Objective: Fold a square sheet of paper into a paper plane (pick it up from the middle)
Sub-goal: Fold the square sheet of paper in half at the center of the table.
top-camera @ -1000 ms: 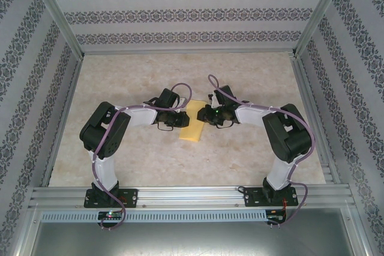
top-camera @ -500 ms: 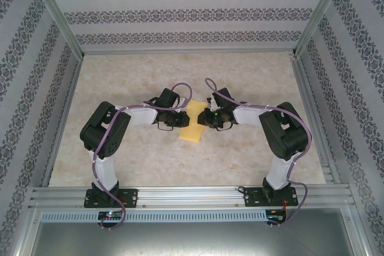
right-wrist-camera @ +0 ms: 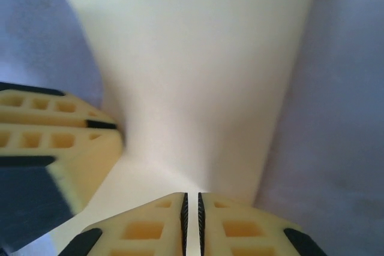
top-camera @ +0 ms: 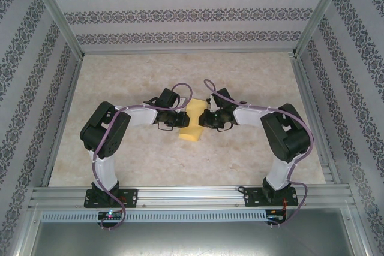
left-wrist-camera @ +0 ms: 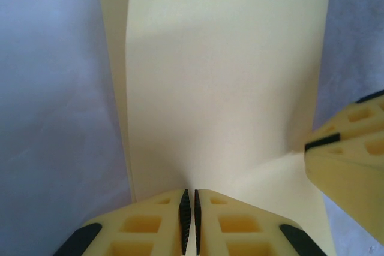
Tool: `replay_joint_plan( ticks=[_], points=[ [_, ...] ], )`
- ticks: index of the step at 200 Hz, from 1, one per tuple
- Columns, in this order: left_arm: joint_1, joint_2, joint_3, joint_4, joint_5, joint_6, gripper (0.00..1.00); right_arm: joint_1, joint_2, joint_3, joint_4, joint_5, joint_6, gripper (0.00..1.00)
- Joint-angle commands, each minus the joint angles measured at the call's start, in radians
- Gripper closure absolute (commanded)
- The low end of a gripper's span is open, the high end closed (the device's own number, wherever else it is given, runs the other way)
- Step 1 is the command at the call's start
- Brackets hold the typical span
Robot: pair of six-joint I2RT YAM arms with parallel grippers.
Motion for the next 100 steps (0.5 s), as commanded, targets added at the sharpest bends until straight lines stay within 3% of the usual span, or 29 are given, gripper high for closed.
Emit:
replay_joint_plan(
  ticks=[1,100],
  points=[
    [-0.009,0.059,-0.021,-0.128,-0.092,0.034,0.83,0.026,-0.025,-0.017,0.002,-0.016,0.026,0.87],
    [-0.009,0.065,-0.014,-0.139,-0.095,0.038,0.83,0.047,0.005,-0.071,-0.026,-0.006,-0.013,0.88]
  ],
)
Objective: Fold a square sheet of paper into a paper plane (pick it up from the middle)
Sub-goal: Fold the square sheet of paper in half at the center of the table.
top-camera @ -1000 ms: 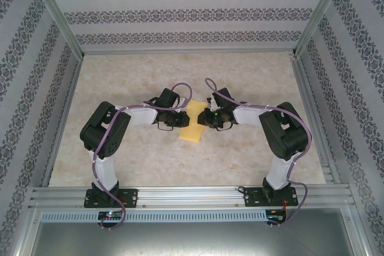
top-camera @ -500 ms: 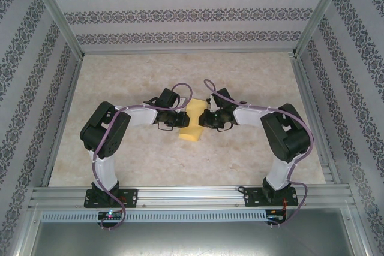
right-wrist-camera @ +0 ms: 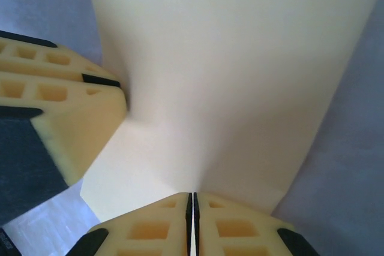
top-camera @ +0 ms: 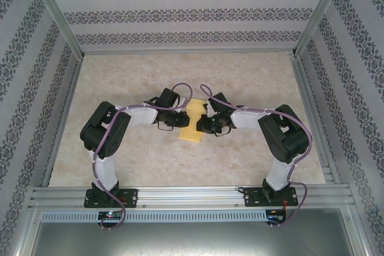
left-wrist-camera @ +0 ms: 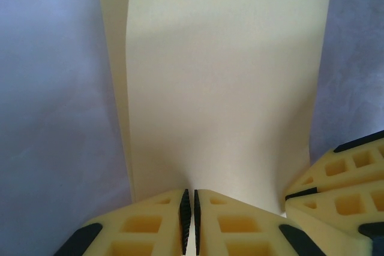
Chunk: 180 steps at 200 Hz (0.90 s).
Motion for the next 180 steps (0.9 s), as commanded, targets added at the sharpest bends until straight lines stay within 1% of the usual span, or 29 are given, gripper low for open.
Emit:
replay_joint_plan(
  ticks=[1,49,75,91,119,143,180],
  points=[
    [-0.009,0.064,-0.020,-0.127,-0.094,0.034,0.83,0.008,-0.002,-0.030,-0.037,0.009,-0.027,0.88],
    [-0.009,0.061,-0.021,-0.133,-0.097,0.038,0.83,0.008,-0.037,-0.076,-0.070,0.029,-0.056,0.88],
    [-0.009,0.061,-0.017,-0.138,-0.092,0.042,0.83,0.016,-0.089,-0.097,-0.068,0.019,-0.044,0.89],
    [-0.009,0.068,-0.010,-0.143,-0.086,0.043,0.83,0.016,-0.106,-0.106,-0.035,-0.006,-0.019,0.89],
    [-0.009,0.069,-0.007,-0.147,-0.081,0.046,0.83,0.028,-0.107,-0.091,0.034,-0.042,0.036,0.89],
    [-0.009,0.070,-0.004,-0.149,-0.076,0.045,0.83,0.052,-0.081,-0.044,0.023,-0.042,0.031,0.88],
    [-0.009,0.071,-0.001,-0.150,-0.072,0.045,0.83,0.062,-0.051,-0.034,0.033,-0.043,0.034,0.88]
  ],
)
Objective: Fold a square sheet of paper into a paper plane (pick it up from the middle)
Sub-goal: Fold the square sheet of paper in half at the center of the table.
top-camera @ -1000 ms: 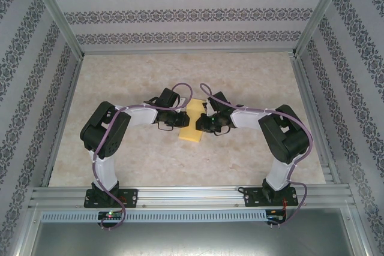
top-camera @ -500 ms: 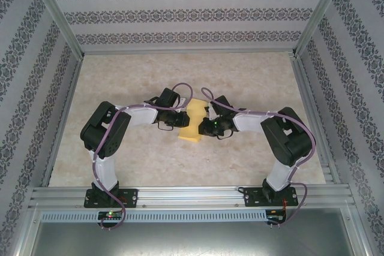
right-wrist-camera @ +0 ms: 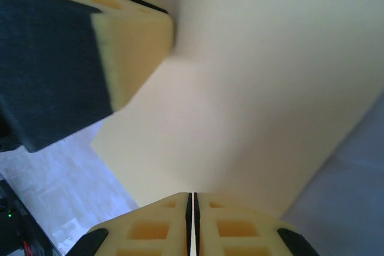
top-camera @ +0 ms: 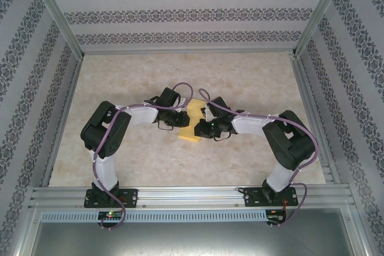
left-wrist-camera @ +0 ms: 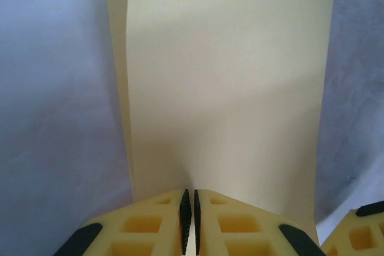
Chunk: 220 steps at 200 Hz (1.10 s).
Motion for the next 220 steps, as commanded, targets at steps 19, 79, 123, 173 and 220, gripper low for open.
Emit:
replay_joint_plan(
  ticks=[19,79,123,173,220],
  points=[
    [-0.009,0.069,-0.017,-0.120,-0.067,0.024,0.83,0.019,0.067,0.041,-0.002,-0.012,-0.004,0.88],
    [-0.009,0.071,-0.005,-0.137,-0.070,0.034,0.83,0.044,0.049,0.003,-0.089,0.053,-0.062,0.88],
    [-0.009,0.084,-0.002,-0.137,-0.074,0.033,0.83,0.051,0.005,-0.068,-0.093,0.067,-0.058,0.88],
    [-0.009,0.088,0.009,-0.147,-0.077,0.029,0.83,0.059,-0.030,-0.114,-0.109,0.076,-0.065,0.88],
    [-0.009,0.095,0.009,-0.130,-0.071,0.024,0.83,0.062,-0.045,-0.087,-0.164,0.045,-0.103,0.88]
  ],
)
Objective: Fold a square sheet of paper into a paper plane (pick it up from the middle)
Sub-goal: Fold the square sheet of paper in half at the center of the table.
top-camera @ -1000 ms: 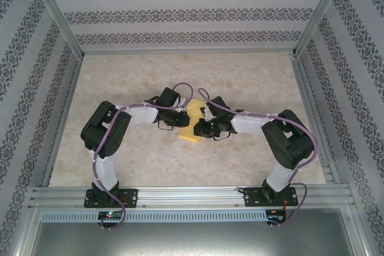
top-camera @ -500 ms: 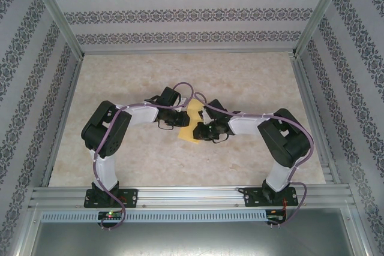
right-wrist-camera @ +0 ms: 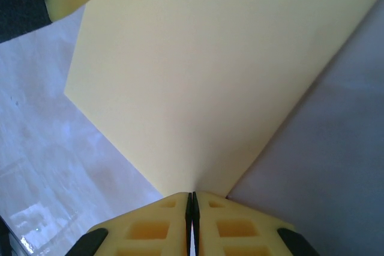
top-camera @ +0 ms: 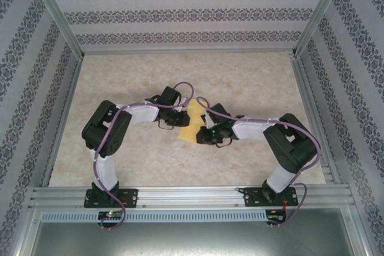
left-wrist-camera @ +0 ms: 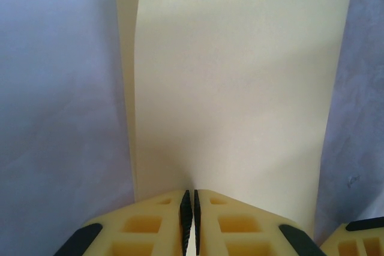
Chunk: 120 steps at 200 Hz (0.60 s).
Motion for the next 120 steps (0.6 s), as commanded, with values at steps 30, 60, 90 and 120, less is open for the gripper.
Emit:
replay_joint_plan(
  ticks=[30,60,90,120],
  points=[
    [-0.009,0.082,-0.024,-0.077,-0.068,0.022,0.83,0.001,-0.068,0.002,-0.153,-0.018,-0.029,0.88],
    [-0.011,0.079,-0.024,-0.085,-0.071,0.033,0.83,-0.042,-0.083,0.025,-0.050,-0.098,0.015,0.86],
    [-0.018,0.078,-0.013,-0.111,-0.101,0.048,0.83,-0.096,-0.057,0.042,0.077,-0.122,0.099,0.86],
    [-0.027,0.079,-0.005,-0.119,-0.124,0.045,0.83,-0.131,-0.012,0.115,0.066,-0.042,0.100,0.86]
  ],
)
